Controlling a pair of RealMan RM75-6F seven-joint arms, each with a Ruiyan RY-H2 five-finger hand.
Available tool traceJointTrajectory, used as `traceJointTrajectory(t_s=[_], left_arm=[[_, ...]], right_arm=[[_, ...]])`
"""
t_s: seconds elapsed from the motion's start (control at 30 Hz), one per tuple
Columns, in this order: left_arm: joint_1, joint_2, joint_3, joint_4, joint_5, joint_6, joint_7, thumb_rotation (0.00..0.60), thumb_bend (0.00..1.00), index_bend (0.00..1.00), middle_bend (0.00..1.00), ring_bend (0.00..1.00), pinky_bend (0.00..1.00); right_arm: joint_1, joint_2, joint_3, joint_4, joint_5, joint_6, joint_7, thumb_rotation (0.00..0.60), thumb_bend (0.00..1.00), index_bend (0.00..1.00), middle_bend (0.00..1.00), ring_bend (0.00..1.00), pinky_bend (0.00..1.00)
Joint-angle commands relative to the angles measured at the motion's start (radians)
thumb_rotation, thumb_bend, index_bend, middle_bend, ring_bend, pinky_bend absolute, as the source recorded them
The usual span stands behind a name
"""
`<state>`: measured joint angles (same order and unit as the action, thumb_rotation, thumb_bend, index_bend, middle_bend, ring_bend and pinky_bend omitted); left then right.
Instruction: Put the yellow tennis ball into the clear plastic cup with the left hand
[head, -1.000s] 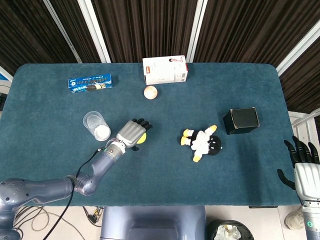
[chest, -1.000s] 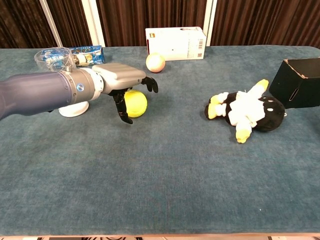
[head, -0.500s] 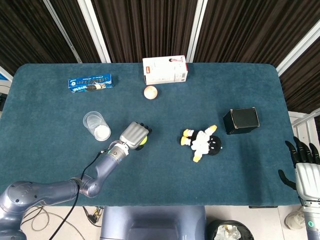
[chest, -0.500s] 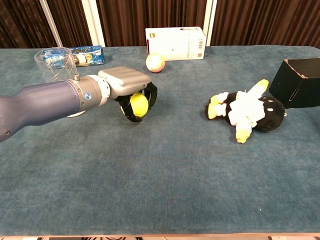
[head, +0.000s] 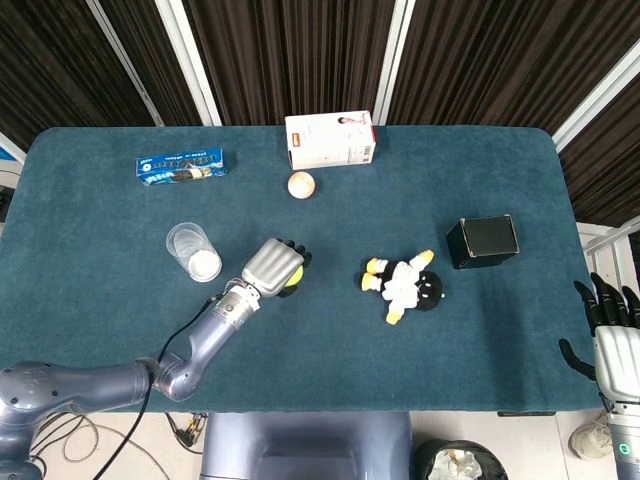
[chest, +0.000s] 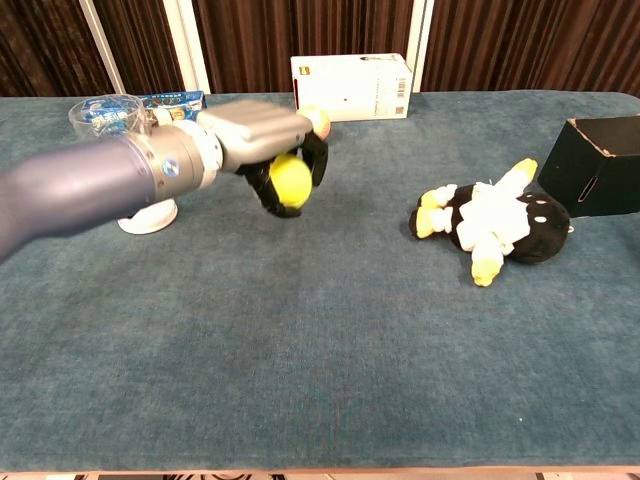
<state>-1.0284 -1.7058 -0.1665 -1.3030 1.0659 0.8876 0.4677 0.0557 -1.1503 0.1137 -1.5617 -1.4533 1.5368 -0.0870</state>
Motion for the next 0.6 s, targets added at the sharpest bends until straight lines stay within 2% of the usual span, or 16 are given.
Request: traceJointTrajectory(t_s=[0.03, 0.2, 0.4, 0.6], left_arm=[[0.002, 0.081, -0.043, -0.123, 0.019, 0.043, 0.019, 0.600, 0.30, 0.43, 0.47, 0.40, 0.54], [0.007, 0.182, -0.086, -0.267, 0.002, 0.080, 0.063, 0.600, 0.30, 0.43, 0.47, 0.40, 0.54], [0.032, 0.331, -0.091, -0.413, 0.006, 0.130, 0.151, 0.600, 0.30, 0.42, 0.47, 0.40, 0.54], [0.100, 0.515, -0.116, -0.552, 0.081, 0.203, 0.095, 0.600, 0.30, 0.42, 0.47, 0.40, 0.53]], right_arm=[[0.001, -0.002, 0.000, 0.000, 0.001, -0.002, -0.003, 0.600, 0.35, 0.13, 0.03, 0.10, 0.01], [0.003, -0.005, -0.001, -0.001, 0.003, -0.008, -0.012, 0.600, 0.35, 0.13, 0.04, 0.10, 0.01], [0.006, -0.010, -0.003, -0.001, 0.002, -0.012, -0.019, 0.600, 0.35, 0.13, 0.04, 0.10, 0.01], [0.013, -0.019, -0.007, 0.001, 0.002, -0.025, -0.036, 0.600, 0.35, 0.13, 0.04, 0.10, 0.01]])
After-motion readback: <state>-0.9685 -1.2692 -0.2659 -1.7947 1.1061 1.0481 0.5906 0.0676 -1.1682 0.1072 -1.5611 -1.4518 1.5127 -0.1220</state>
